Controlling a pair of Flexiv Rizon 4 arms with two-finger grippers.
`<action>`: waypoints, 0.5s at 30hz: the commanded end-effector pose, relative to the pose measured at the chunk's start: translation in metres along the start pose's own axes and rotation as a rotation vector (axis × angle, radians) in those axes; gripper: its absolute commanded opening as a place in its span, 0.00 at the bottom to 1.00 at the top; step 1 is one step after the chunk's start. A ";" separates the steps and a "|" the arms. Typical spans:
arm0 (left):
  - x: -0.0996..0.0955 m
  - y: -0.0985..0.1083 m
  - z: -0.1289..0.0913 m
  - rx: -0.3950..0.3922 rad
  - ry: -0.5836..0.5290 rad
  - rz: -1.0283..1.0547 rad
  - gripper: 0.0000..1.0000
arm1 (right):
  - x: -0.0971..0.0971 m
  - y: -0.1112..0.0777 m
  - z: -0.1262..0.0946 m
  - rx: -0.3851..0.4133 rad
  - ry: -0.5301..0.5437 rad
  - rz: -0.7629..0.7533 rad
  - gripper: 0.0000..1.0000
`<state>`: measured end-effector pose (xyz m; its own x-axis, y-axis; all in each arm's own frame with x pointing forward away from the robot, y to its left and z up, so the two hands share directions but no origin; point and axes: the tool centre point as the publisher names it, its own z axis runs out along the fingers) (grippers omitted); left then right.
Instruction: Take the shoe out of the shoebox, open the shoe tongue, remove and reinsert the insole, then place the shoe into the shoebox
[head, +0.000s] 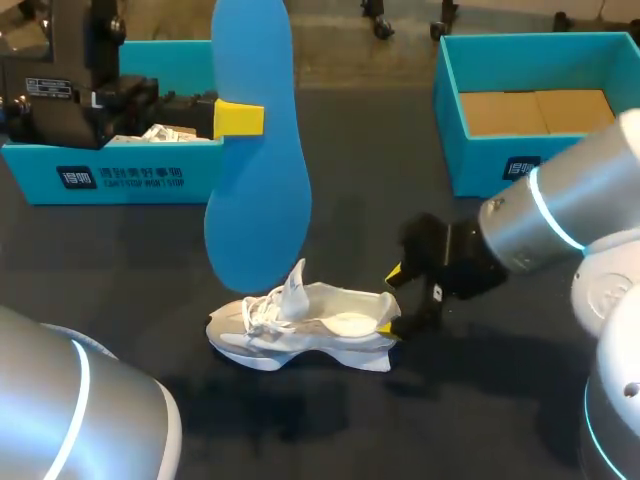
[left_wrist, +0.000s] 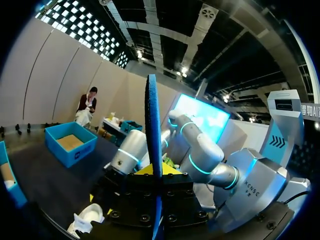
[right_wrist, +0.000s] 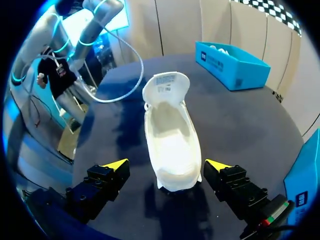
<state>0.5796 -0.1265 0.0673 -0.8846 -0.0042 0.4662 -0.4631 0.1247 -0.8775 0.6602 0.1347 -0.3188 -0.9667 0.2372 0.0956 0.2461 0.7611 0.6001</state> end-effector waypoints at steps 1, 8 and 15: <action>-0.003 -0.003 0.003 -0.005 0.005 0.000 0.00 | 0.003 0.011 0.000 0.722 -0.017 0.011 1.00; -0.003 -0.003 0.003 -0.005 0.005 0.000 0.00 | 0.010 0.022 -0.002 0.813 -0.068 -0.018 1.00; -0.003 -0.003 0.003 -0.005 0.005 0.000 0.00 | 0.008 0.018 0.002 0.873 -0.077 -0.016 1.00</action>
<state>0.5797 -0.1265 0.0673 -0.8846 -0.0041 0.4663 -0.4631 0.1246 -0.8775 0.6546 0.1444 -0.3064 -0.9709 0.2381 0.0263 0.2350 0.9253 0.2978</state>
